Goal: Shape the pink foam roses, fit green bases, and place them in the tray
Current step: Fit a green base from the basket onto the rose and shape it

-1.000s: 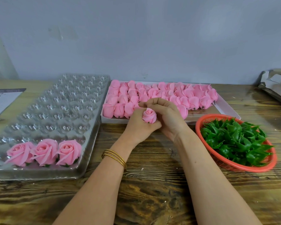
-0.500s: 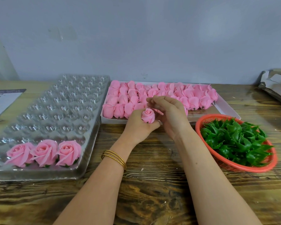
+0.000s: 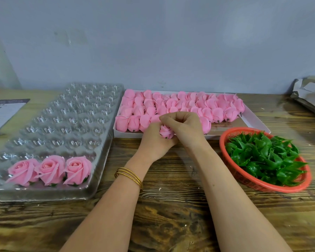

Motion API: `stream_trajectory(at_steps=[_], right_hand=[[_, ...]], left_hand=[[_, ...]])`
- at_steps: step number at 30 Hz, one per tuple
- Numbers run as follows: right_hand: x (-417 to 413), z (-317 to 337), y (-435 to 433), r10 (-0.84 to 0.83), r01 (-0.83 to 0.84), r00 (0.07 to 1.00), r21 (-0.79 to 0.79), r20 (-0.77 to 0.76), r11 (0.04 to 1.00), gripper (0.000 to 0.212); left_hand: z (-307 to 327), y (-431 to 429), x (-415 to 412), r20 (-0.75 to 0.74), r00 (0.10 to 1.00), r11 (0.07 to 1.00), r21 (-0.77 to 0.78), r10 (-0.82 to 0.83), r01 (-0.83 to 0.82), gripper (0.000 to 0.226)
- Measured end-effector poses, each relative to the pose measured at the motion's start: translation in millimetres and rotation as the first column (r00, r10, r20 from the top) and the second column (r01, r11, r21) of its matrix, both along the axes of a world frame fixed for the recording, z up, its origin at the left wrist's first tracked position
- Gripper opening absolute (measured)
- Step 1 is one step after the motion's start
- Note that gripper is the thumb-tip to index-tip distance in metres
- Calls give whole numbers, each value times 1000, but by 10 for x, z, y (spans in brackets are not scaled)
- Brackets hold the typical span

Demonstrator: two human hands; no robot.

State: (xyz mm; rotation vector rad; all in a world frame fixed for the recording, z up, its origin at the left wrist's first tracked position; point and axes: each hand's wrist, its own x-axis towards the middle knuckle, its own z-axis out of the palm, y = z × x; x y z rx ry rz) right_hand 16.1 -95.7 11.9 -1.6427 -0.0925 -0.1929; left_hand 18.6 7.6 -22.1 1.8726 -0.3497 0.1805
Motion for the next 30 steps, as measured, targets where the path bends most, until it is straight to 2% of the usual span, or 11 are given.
stream_trajectory(at_steps=[6,10,14,18,21,25,30], right_hand=[[7,-17,15,-21,27,998,-93,62,995,27],[2,-28,27,-13,27,995,-147,96,989,31],[-22,-62,52,-11,46,987,-216,162,975,23],[-26,-81,74,13,42,975,-240,221,970,23],[-5,-99,79,28,26,973,-226,231,974,17],[10,-104,79,31,2,981,-171,190,985,12],[1,-75,79,61,-39,987,-144,150,989,17]], left_hand=[[-6,1,13,43,999,1000,4,24,-24,42],[1,-5,11,59,998,998,58,33,-37,27],[7,-12,24,48,997,989,131,59,-65,34],[0,-25,59,21,993,985,126,117,-119,26],[1,-34,72,-14,988,983,98,157,-154,16],[10,-30,51,-12,983,982,45,183,-182,15],[12,-28,55,-30,981,981,20,192,-191,17]])
